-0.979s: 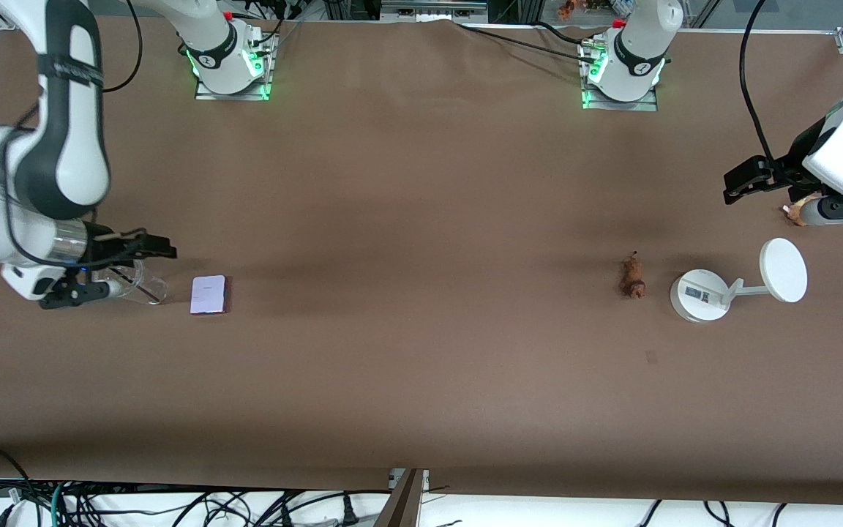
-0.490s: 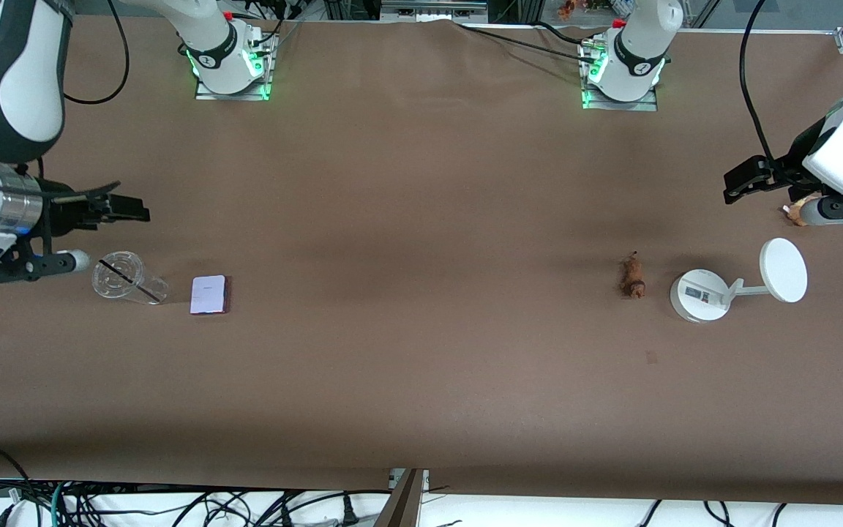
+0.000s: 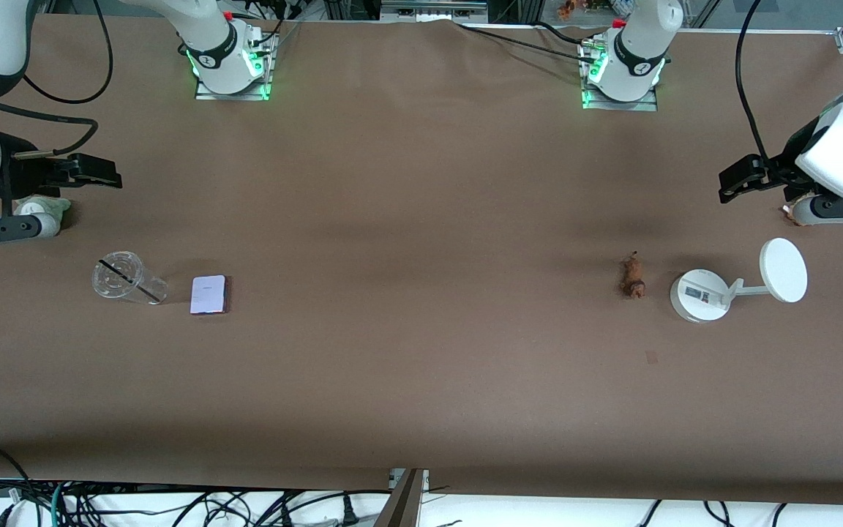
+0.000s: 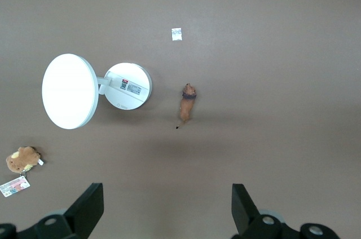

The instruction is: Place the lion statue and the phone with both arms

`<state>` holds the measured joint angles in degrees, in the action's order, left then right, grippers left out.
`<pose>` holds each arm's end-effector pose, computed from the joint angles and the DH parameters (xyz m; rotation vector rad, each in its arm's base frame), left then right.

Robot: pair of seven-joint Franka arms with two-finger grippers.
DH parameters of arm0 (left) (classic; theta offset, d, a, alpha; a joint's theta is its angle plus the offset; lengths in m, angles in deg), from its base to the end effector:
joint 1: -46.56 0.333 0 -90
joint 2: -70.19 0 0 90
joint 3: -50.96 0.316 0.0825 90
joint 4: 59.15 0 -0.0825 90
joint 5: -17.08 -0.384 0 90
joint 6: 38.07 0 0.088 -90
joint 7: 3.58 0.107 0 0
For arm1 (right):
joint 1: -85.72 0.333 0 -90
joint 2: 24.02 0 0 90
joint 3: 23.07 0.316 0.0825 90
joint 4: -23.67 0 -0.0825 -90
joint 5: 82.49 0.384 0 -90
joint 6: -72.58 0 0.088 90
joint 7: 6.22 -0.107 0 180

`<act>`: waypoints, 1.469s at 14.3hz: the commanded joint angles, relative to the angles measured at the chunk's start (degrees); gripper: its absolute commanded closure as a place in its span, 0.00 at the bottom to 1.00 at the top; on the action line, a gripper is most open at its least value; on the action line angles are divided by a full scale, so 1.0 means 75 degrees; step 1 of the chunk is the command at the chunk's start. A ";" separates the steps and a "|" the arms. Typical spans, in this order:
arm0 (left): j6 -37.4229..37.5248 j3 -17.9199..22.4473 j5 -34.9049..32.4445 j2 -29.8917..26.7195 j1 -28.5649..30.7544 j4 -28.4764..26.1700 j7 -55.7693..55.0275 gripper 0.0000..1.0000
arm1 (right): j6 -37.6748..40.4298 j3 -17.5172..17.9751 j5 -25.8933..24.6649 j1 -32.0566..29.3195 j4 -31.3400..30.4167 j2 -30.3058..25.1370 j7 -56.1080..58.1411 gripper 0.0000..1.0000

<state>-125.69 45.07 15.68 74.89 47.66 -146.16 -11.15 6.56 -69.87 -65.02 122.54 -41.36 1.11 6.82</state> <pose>0.5729 -0.0428 0.5994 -3.1153 -0.0759 0.1073 0.6094 0.0507 0.5903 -3.0649 -0.2130 0.4609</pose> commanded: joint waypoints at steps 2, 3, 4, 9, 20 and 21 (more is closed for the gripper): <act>0.0093 0.0024 0.0164 -0.0135 -0.0006 -0.0024 -0.0046 0.00 | 0.0143 0.0005 -0.0114 0.0071 0.0151 0.0083 -0.0098 0.01; 0.0093 0.0024 0.0164 -0.0135 -0.0006 -0.0024 -0.0046 0.00 | 0.0143 0.0005 -0.0114 0.0072 0.0151 0.0083 -0.0086 0.01; 0.0093 0.0024 0.0164 -0.0123 -0.0006 -0.0024 -0.0046 0.00 | 0.0143 0.0005 -0.0126 0.0072 0.0151 0.0083 -0.0086 0.01; 0.0093 0.0024 0.0164 -0.0123 -0.0006 -0.0024 -0.0046 0.00 | 0.0154 -0.0006 -0.0114 0.0095 0.0139 0.0083 -0.0039 0.01; 0.0093 0.0024 0.0164 -0.0123 -0.0006 -0.0024 -0.0046 0.00 | -0.0616 0.5582 -0.2340 -0.3490 -0.0993 -0.1507 -0.1269 0.01; 0.0093 0.0024 0.0175 -0.0123 -0.0006 -0.0024 -0.0046 0.00 | -0.1014 0.5595 -0.2341 -0.3502 -0.1624 -0.1882 -0.1270 0.01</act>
<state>-125.69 45.07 15.68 74.89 47.67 -146.16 -11.15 3.96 -31.48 -80.91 97.99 -43.74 -6.33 -1.03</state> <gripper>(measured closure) 0.000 0.004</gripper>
